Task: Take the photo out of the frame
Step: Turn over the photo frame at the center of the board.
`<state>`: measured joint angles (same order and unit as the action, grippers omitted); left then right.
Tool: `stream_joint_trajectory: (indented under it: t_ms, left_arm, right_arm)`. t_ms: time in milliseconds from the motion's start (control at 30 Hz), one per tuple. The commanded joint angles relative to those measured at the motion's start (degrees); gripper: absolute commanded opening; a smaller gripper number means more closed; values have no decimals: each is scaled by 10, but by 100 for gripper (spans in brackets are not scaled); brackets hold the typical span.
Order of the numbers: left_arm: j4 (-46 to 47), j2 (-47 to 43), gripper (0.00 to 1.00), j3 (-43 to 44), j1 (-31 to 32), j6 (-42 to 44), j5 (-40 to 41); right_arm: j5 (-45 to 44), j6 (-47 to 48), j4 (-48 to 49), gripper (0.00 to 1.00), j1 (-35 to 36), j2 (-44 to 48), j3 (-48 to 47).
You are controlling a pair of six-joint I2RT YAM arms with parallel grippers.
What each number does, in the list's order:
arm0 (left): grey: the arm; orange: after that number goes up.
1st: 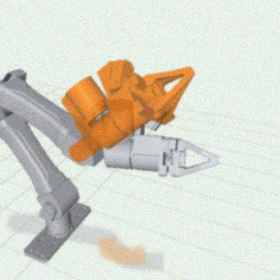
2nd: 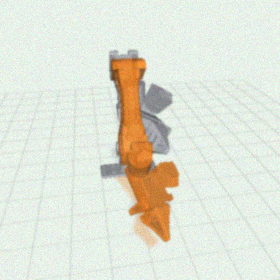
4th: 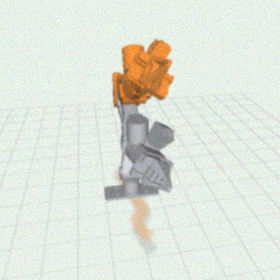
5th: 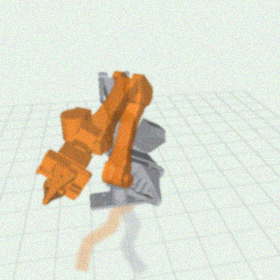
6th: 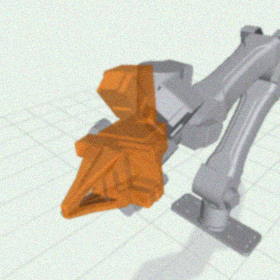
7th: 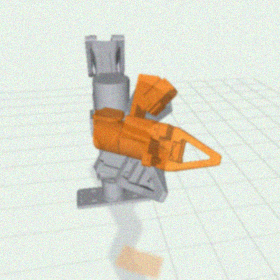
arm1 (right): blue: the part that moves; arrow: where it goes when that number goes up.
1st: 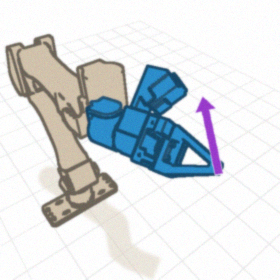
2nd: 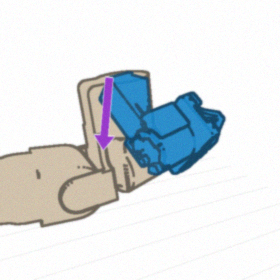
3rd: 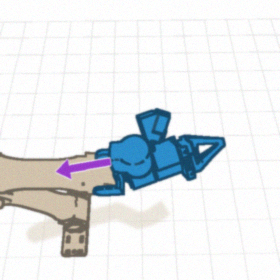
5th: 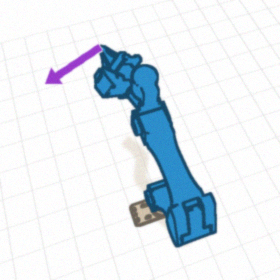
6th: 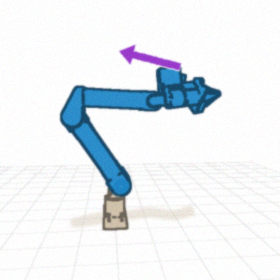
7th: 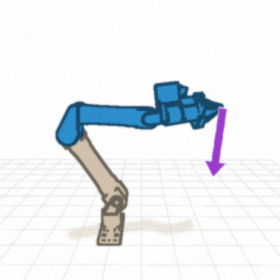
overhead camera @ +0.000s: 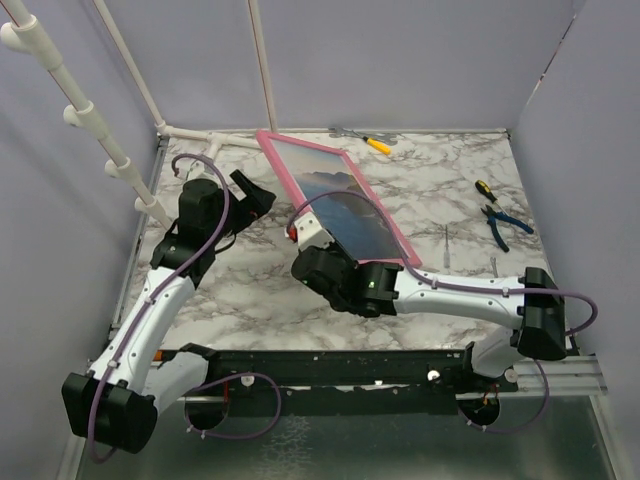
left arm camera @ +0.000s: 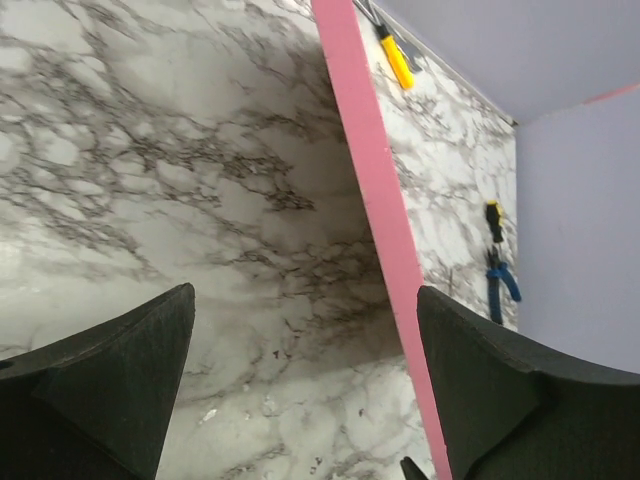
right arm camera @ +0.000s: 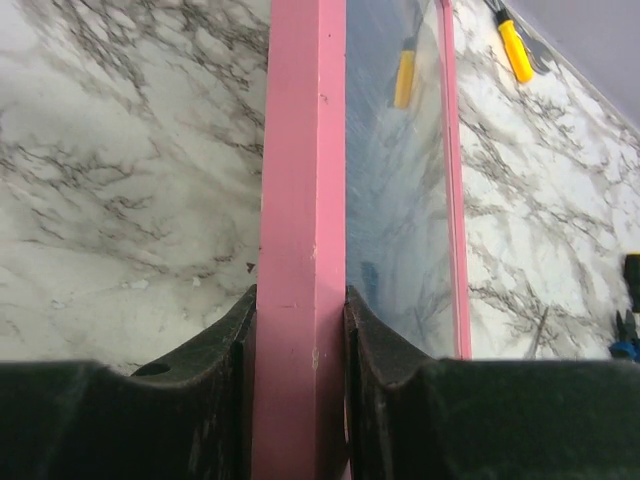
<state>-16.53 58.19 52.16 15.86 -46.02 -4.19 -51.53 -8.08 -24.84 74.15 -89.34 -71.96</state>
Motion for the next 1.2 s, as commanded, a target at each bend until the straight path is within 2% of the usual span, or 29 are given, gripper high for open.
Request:
stream_joint_trajectory:
  t_ms: [0,267,633,867,1067,1167]
  left_arm:
    - [-67,-39,91,32,-2,48,111]
    - [-79,-68,91,42,-2,64,155]
    - [-80,-55,91,45,-2,64,151]
    - [-75,-47,91,40,-2,63,139]
    - [-60,-32,91,28,-2,62,114]
    - [-42,-12,90,16,-2,60,68]
  right_arm:
    - [61,-8,105,1,-4,48,-50]
    - [177,-64,158,1,-71,92,-62]
    - [212,-190,108,1,-154,132,-113]
    - [305,-293,124,1,-241,199,-12]
    - [313,-360,130,1,-288,282,96]
    - [310,-386,119,1,-298,314,140]
